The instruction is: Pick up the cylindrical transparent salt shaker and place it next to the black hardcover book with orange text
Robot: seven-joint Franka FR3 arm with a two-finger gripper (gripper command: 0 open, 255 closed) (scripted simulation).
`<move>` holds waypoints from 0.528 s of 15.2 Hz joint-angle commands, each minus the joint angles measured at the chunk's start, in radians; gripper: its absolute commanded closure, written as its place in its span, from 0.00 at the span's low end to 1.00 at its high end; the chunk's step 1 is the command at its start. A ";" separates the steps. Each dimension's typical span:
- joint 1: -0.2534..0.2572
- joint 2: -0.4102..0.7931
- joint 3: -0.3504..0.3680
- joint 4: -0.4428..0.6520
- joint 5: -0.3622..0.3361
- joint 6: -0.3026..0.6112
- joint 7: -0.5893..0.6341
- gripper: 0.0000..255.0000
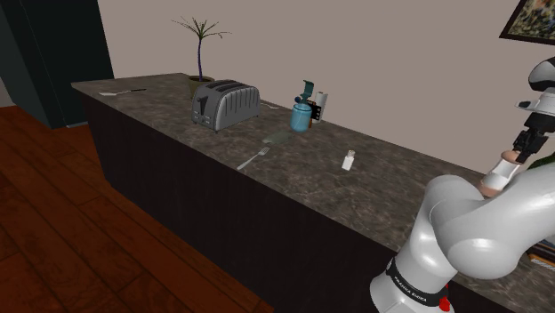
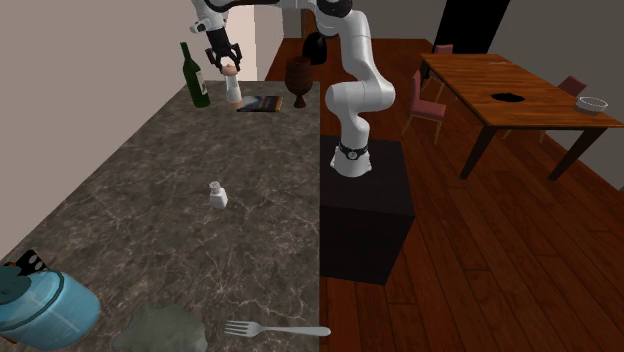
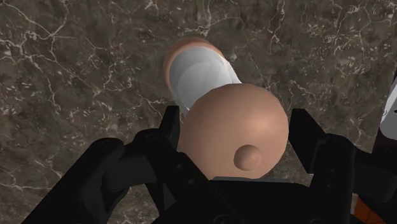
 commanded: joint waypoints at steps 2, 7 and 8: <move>-0.011 -0.012 -0.006 -0.040 -0.011 0.035 0.011 1.00; -0.024 -0.032 -0.019 -0.096 -0.030 0.088 0.027 1.00; -0.026 -0.036 -0.023 -0.106 -0.034 0.098 0.030 1.00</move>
